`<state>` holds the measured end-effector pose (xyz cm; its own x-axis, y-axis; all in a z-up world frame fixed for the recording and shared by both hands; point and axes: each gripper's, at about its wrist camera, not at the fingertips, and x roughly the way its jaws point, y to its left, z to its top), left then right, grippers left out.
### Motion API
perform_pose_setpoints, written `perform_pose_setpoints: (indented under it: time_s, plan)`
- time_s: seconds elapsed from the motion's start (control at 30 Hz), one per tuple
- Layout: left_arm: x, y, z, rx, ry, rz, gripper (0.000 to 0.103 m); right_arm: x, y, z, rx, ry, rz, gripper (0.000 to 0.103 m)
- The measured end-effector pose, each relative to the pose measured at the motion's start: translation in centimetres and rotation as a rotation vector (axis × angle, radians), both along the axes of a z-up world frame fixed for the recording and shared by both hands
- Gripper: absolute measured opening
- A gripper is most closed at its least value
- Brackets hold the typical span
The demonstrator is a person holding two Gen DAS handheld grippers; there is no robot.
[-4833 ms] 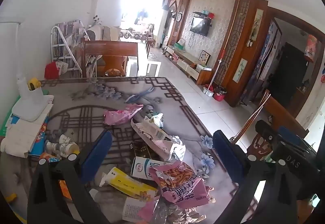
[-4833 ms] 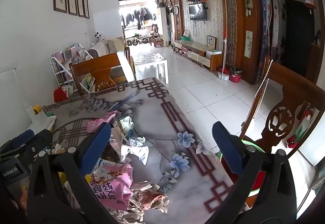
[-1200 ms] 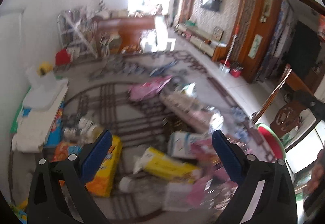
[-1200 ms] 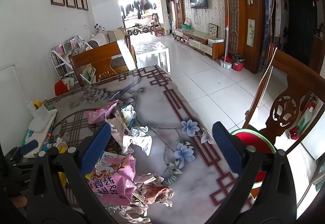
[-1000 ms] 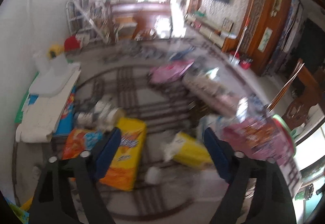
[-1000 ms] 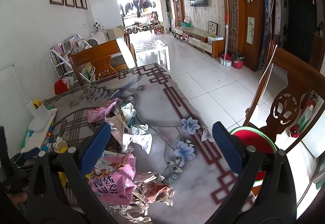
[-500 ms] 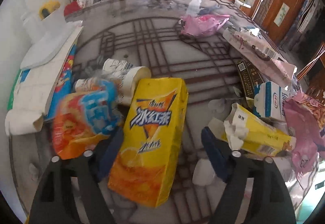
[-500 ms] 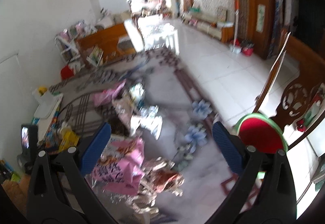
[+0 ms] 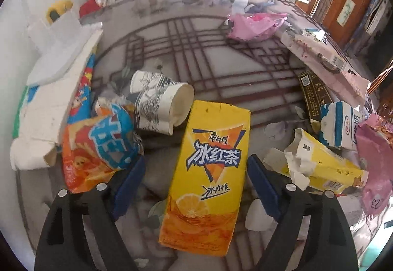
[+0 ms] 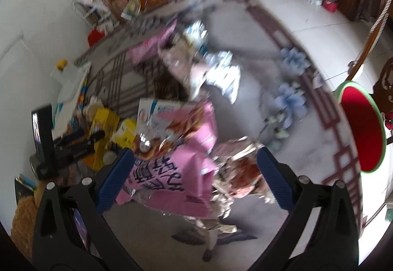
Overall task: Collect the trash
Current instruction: 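Grasp the yellow iced-tea carton with the left tool while the right tool grasps the pink snack bag, then carry both items over the red bucket and open both tools to drop them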
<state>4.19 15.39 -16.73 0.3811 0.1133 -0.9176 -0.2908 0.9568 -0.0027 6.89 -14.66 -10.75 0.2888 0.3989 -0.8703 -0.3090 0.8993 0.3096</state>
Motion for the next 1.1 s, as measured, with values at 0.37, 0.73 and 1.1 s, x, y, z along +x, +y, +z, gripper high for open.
perform_pose_setpoints:
  time_s: [0.37,0.73,1.1]
  plan:
    - [-0.1,-2.2,-2.2,-0.013,0.05,-0.02,0.06,-0.4,3.4,-1.8,-0.142,-0.021,0.094,0.098]
    - [-3.3,-4.3,6.2,-0.093,-0.219,0.025,0.059,-0.8,-0.2,3.7,0.006,-0.171,0.042,0.068]
    - [0.6,-16.8,11.3,-0.23,-0.36,-0.216,0.059,-1.0,-10.3,6.6,0.028,-0.248,-0.191,0.069]
